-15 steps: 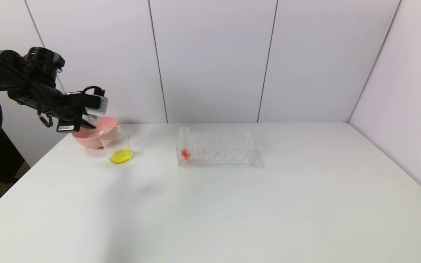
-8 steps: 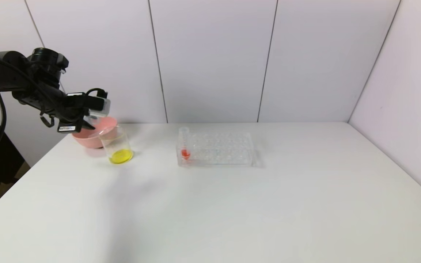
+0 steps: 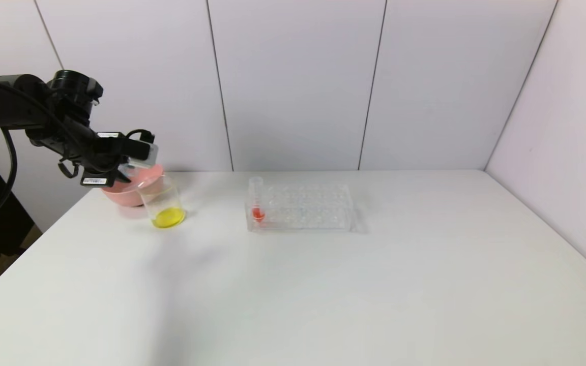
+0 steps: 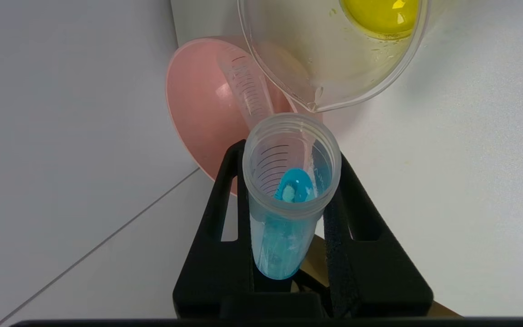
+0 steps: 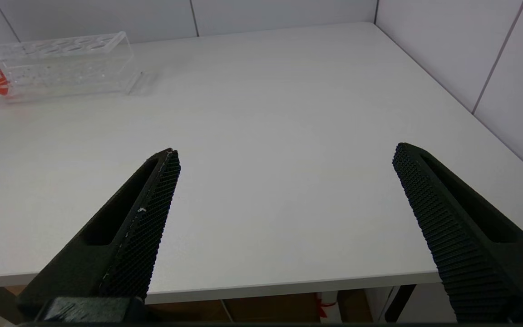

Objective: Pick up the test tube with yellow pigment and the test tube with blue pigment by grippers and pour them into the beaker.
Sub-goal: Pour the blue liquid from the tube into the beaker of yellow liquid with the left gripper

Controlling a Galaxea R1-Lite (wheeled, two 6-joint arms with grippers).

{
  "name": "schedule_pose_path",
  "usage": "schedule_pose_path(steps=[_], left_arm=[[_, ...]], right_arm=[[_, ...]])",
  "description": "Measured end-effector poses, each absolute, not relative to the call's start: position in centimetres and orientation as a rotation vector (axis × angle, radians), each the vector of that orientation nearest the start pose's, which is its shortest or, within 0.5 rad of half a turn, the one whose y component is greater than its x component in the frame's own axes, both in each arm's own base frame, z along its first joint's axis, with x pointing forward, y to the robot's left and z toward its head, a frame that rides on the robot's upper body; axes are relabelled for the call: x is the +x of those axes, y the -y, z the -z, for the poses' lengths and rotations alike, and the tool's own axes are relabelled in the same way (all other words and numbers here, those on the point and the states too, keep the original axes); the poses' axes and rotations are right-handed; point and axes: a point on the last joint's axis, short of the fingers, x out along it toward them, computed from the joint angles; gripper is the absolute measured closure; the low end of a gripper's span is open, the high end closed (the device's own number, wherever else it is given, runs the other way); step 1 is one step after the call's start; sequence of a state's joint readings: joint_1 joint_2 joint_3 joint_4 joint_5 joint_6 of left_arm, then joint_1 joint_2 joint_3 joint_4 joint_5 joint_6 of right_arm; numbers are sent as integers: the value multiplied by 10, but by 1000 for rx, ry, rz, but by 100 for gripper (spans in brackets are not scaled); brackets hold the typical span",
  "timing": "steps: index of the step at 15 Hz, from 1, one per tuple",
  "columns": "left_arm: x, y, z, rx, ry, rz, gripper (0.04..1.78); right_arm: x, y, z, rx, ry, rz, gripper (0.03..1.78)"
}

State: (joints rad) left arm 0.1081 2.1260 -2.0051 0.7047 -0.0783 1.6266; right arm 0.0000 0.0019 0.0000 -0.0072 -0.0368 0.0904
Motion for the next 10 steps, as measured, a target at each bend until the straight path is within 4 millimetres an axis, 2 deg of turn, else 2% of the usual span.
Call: schedule_pose_path(steps=[10], left_arm=[[407,-36,-238,1509,-649,627,136]], right_arm=[[-23,1,-76,91,7,36,10]])
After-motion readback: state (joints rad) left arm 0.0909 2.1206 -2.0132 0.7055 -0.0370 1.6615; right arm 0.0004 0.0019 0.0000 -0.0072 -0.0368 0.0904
